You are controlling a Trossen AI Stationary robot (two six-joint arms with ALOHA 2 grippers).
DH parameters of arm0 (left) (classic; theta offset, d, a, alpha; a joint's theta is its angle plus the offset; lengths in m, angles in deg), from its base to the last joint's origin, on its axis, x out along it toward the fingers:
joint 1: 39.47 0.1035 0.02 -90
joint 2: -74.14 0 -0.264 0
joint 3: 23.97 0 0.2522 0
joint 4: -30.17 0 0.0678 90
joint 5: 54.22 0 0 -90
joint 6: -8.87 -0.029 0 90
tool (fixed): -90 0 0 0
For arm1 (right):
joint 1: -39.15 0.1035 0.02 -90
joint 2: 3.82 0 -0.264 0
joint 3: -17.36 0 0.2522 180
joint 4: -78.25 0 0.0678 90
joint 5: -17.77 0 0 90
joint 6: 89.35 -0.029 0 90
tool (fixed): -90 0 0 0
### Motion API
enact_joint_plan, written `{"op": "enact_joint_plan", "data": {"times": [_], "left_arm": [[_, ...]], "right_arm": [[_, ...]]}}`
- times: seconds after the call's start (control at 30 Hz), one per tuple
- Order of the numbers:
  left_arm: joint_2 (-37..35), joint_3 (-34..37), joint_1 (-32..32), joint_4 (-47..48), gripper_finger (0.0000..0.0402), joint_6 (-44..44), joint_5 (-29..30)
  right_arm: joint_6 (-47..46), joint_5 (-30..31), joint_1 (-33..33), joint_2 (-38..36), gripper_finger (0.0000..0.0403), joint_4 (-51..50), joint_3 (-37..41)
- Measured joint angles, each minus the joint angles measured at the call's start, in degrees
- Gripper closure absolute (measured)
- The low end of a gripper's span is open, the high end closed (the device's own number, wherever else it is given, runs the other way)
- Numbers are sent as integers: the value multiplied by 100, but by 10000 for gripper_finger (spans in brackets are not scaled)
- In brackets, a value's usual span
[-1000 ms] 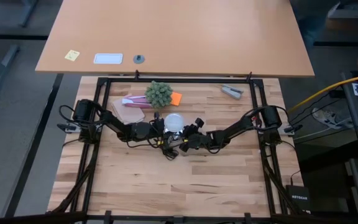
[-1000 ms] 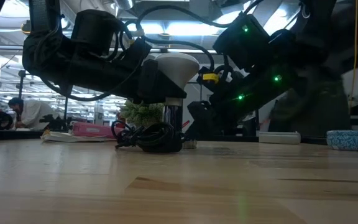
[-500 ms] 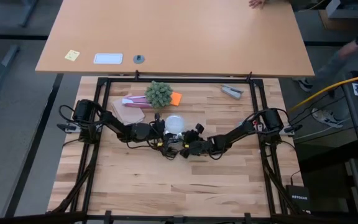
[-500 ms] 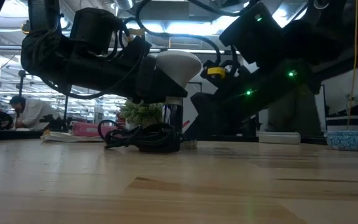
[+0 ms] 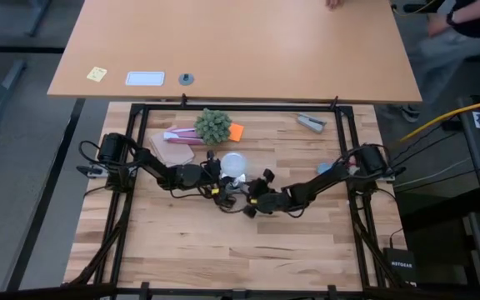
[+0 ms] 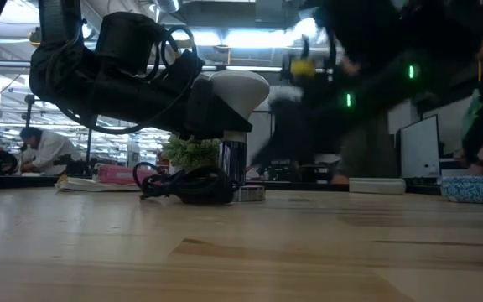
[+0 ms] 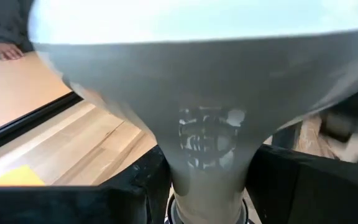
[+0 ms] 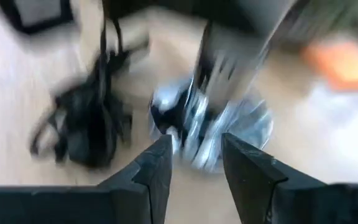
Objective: Screw lightbulb
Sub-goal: Remove the lightbulb from the lamp
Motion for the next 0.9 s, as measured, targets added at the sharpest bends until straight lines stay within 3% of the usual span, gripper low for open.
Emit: {"op": "enact_joint_plan", "data": {"times": [0.17,0.4,0.6,0.9], "left_arm": [[0,0,-2,0,244,1,-1],[0,0,-4,0,244,2,-9],[0,0,-7,0,244,1,-17],[0,0,-7,1,244,2,-33]], "right_arm": [[632,796,-13,-591,260,-387,-18],[1306,1551,-96,-796,260,-478,-20],[931,1149,-535,-795,260,-972,-20],[818,120,-1056,-532,260,-878,-25]]}}
